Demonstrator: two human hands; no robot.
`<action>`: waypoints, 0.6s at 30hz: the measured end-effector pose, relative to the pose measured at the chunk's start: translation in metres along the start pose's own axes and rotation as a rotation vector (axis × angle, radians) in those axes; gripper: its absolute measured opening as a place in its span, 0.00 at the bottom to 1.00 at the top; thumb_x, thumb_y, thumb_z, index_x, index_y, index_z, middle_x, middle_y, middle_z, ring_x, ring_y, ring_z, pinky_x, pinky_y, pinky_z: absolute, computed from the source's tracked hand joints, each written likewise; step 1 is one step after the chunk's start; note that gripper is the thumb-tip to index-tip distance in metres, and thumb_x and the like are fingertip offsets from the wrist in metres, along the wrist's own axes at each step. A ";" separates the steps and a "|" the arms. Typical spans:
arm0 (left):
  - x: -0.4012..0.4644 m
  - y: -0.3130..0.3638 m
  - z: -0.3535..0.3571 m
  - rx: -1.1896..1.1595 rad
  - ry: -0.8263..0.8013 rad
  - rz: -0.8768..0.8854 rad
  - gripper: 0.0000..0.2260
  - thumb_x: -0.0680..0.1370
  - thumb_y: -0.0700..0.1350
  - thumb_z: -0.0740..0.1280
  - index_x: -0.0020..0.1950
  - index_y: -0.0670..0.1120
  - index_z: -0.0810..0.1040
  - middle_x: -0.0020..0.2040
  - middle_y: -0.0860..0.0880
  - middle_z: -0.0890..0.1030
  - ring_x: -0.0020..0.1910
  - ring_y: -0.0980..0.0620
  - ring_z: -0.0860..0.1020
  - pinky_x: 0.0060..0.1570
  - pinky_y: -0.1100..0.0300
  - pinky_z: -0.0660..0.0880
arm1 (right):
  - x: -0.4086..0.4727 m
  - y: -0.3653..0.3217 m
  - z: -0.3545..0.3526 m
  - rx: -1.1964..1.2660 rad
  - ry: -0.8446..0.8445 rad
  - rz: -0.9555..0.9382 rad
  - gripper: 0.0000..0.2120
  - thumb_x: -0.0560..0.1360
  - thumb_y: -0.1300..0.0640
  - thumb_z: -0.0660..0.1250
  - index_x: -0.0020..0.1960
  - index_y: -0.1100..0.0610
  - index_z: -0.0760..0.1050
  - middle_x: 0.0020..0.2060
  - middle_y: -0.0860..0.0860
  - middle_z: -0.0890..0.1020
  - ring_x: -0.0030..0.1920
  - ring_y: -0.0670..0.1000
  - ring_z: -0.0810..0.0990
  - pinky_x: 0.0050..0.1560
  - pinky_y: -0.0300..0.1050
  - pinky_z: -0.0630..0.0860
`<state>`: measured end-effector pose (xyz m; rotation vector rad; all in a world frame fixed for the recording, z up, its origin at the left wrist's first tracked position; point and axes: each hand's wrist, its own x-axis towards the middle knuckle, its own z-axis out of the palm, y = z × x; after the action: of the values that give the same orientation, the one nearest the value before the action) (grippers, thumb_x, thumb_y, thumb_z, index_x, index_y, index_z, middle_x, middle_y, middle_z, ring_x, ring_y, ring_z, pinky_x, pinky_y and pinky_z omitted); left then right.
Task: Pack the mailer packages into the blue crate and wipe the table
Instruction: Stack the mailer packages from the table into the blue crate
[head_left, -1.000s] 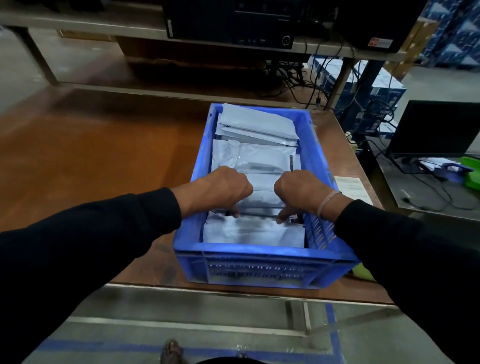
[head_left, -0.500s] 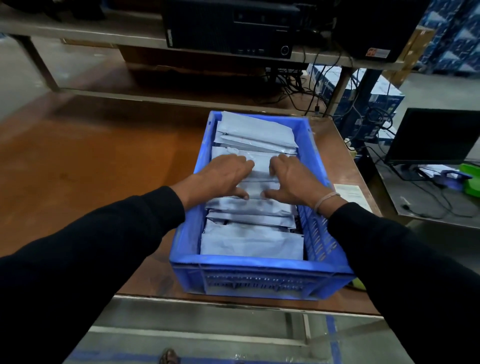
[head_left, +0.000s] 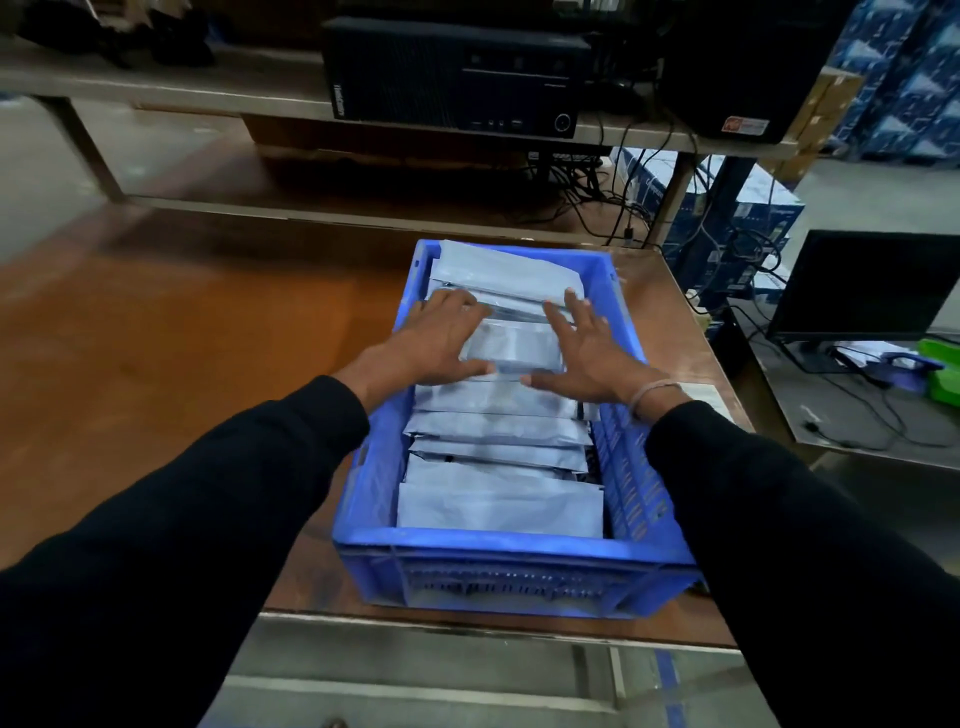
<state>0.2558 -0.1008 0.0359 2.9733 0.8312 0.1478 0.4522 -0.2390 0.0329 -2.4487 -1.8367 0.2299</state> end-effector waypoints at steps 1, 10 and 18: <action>-0.001 -0.003 -0.005 -0.015 0.045 -0.057 0.34 0.77 0.61 0.69 0.80 0.51 0.63 0.76 0.43 0.65 0.76 0.40 0.60 0.71 0.42 0.63 | 0.002 0.008 -0.006 -0.021 0.053 0.037 0.49 0.74 0.33 0.65 0.82 0.52 0.43 0.80 0.59 0.38 0.80 0.63 0.39 0.78 0.60 0.45; -0.005 -0.033 -0.011 -0.202 -0.213 -0.476 0.30 0.79 0.45 0.64 0.80 0.54 0.59 0.69 0.39 0.75 0.57 0.36 0.79 0.49 0.47 0.79 | -0.003 0.047 -0.014 0.048 0.022 0.286 0.30 0.79 0.53 0.61 0.79 0.54 0.56 0.67 0.66 0.73 0.65 0.65 0.75 0.62 0.53 0.73; -0.014 -0.031 -0.008 -0.241 -0.190 -0.473 0.28 0.82 0.42 0.60 0.82 0.50 0.58 0.74 0.40 0.72 0.64 0.37 0.77 0.57 0.45 0.79 | -0.003 0.042 -0.011 0.078 0.036 0.335 0.33 0.81 0.56 0.56 0.82 0.53 0.46 0.67 0.67 0.73 0.63 0.66 0.76 0.61 0.52 0.73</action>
<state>0.2266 -0.0815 0.0400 2.4441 1.3443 -0.0515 0.4934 -0.2535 0.0373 -2.6709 -1.3667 0.2673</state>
